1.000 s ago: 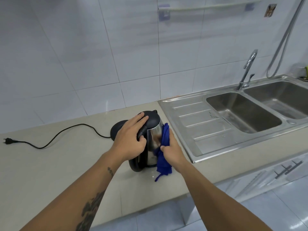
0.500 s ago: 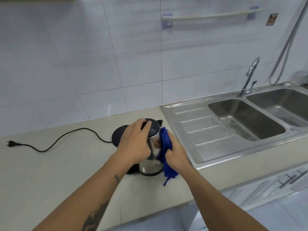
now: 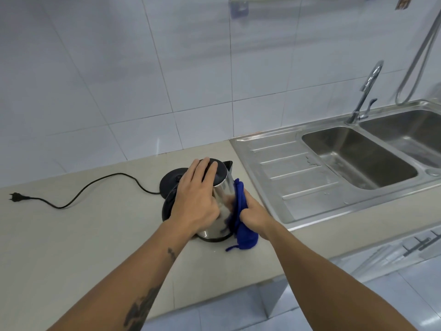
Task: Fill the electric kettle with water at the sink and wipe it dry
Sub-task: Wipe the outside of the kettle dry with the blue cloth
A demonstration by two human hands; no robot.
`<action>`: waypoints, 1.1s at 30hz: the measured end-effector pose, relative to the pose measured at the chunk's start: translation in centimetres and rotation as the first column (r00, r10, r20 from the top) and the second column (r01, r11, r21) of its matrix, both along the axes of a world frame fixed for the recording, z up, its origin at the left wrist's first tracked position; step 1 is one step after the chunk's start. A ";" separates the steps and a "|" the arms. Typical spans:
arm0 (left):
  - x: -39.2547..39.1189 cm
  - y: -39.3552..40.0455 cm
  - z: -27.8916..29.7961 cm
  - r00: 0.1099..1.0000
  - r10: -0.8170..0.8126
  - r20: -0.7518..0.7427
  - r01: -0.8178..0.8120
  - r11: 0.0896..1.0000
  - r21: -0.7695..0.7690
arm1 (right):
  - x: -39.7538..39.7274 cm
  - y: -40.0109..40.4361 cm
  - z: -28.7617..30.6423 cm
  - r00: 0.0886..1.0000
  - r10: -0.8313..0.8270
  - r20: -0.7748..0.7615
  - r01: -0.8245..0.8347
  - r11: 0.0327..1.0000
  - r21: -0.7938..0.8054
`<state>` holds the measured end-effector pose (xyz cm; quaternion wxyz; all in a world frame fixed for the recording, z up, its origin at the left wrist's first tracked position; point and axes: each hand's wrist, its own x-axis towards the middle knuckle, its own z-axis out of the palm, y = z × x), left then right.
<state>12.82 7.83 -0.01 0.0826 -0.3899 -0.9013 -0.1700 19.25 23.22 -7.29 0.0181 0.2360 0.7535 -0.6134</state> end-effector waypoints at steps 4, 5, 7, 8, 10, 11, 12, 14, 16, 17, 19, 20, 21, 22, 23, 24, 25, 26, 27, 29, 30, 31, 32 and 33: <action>-0.7 -0.3 0.2 0.999 -0.025 0.038 0.024 0.999 0.027 | 0.2 -2.5 -2.9 0.984 -0.118 -0.134 0.111 0.992 -0.065; -0.9 -0.4 0.2 0.998 -0.029 0.055 0.026 0.999 0.048 | 0.4 -3.9 -2.7 0.974 -0.158 -0.165 0.152 0.987 -0.049; -1.1 -0.5 0.2 0.996 -0.036 0.083 0.029 0.997 0.077 | 1.0 -6.6 -1.8 0.958 -0.187 -0.217 0.196 0.980 0.021; -1.2 -0.5 0.2 0.995 -0.039 0.090 0.032 0.996 0.086 | 1.5 -7.9 -1.3 0.958 -0.189 -0.216 0.205 0.977 0.055; -1.3 -0.6 0.2 0.993 -0.044 0.105 0.034 0.995 0.097 | 2.3 -9.5 -1.1 0.960 -0.155 -0.235 0.192 0.971 0.143; -1.3 -0.6 0.2 0.993 -0.043 0.113 0.032 0.994 0.100 | 2.6 -10.0 -1.6 0.960 -0.140 -0.241 0.185 0.967 0.175; -1.3 -0.7 0.2 0.992 -0.041 0.118 0.029 0.994 0.101 | 2.8 -10.3 -2.2 0.961 -0.125 -0.245 0.180 0.960 0.213; -1.3 -0.7 0.2 0.992 -0.043 0.116 0.030 0.994 0.109 | 3.2 -10.6 -3.6 0.977 -0.103 -0.185 0.146 0.960 0.238; -1.2 -0.7 0.2 0.992 -0.044 0.115 0.031 0.993 0.116 | 3.1 -10.4 -4.3 0.992 -0.096 -0.081 0.112 0.970 0.214; -1.2 -0.7 0.3 0.992 -0.043 0.116 0.029 0.992 0.120 | 2.8 -10.1 -4.2 0.994 -0.098 -0.041 0.104 0.976 0.192; -1.3 -0.7 0.2 0.992 -0.039 0.117 0.024 0.992 0.122 | 1.5 -9.0 -4.5 0.990 -0.140 -0.013 0.141 0.983 0.116; -1.3 -0.7 0.2 0.993 -0.036 0.116 0.022 0.992 0.122 | 0.8 -8.2 -4.3 0.984 -0.179 -0.014 0.180 0.983 0.045; -1.4 -0.8 0.1 0.993 -0.033 0.112 0.020 0.993 0.120 | 0.0 -7.1 -4.9 0.978 -0.207 -0.023 0.207 0.978 -0.027; -1.5 -0.8 0.1 0.994 -0.028 0.108 0.016 0.993 0.116 | -0.6 -5.9 -5.3 0.975 -0.219 -0.041 0.216 0.974 -0.068; -1.5 -0.9 0.1 0.994 -0.022 0.108 0.010 0.994 0.112 | -0.8 -4.9 -4.3 0.976 -0.211 -0.052 0.207 0.976 -0.074; -1.6 -0.9 0.1 0.994 -0.017 0.109 0.005 0.994 0.109 | -0.8 -3.8 -3.1 0.980 -0.194 -0.043 0.190 0.979 -0.073; -1.6 -0.9 0.1 0.994 -0.016 0.108 0.005 0.994 0.108 | -0.8 -2.8 -1.9 0.987 -0.162 -0.018 0.161 0.985 -0.064; -1.6 -1.0 0.2 0.994 -0.019 0.106 0.007 0.994 0.107 | -0.9 -1.7 -0.9 0.993 -0.118 0.007 0.118 0.991 -0.061; -1.6 -1.0 0.2 0.994 -0.022 0.105 0.011 0.994 0.105 | -1.1 -0.7 -0.2 0.997 -0.077 0.025 0.079 0.995 -0.057; -1.7 -1.0 0.2 0.994 -0.028 0.106 0.018 0.995 0.096 | -1.6 0.3 0.7 0.999 -0.044 0.029 0.046 0.998 -0.048; -1.8 -1.1 0.2 0.994 -0.034 0.103 0.025 0.996 0.087 | -1.7 0.4 1.0 0.999 -0.042 -0.003 0.042 0.997 -0.062; -1.9 -1.2 0.2 0.994 -0.044 0.097 0.037 0.997 0.074 | -1.8 0.2 0.8 0.998 -0.053 -0.043 0.048 0.994 -0.099; -2.2 -1.3 0.3 0.994 -0.058 0.088 0.053 0.997 0.059 | -1.8 -0.2 0.5 0.992 -0.083 -0.091 0.070 0.988 -0.136; -2.5 -1.5 0.4 0.994 -0.073 0.076 0.070 0.997 0.042 | -1.6 -0.6 0.2 0.982 -0.120 -0.143 0.098 0.984 -0.148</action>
